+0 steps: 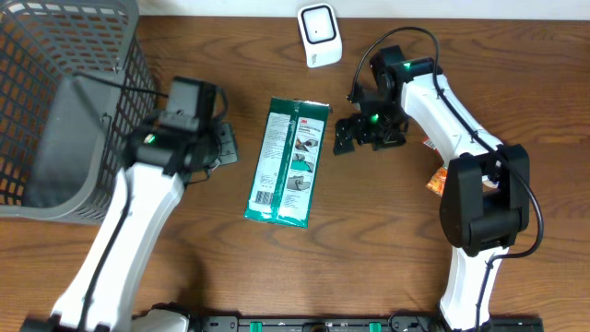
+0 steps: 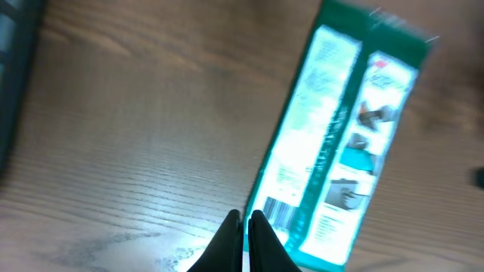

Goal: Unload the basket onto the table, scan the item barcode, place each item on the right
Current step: 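Bring the left gripper in and grasp the 3M package with both grippers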

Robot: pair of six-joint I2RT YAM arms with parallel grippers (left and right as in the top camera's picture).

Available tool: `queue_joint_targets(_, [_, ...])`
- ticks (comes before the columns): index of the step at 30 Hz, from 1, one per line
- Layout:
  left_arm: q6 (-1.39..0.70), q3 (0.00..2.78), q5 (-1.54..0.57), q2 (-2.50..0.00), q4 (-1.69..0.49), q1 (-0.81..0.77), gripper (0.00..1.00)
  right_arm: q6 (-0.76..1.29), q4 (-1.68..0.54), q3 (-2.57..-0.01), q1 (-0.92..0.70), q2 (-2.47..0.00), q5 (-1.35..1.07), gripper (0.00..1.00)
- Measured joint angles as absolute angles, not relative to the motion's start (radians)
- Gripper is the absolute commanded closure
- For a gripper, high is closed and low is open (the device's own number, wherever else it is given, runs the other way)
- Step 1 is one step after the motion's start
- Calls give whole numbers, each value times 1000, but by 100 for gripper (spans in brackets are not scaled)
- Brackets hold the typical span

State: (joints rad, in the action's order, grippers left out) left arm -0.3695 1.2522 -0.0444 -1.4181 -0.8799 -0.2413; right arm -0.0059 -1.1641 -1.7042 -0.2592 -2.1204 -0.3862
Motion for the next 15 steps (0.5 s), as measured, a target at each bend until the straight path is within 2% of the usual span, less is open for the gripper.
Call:
queue_joint_targets(6, [-364,1251,-38,-1609,-799,-241,93,-6,-1093,-1685,-269,-2120,-493,1])
queue_joint_targets(15, [-291,1251,-38,-1795,-648,-262,93,81,-978,-1555,-307,-2120,-532,5])
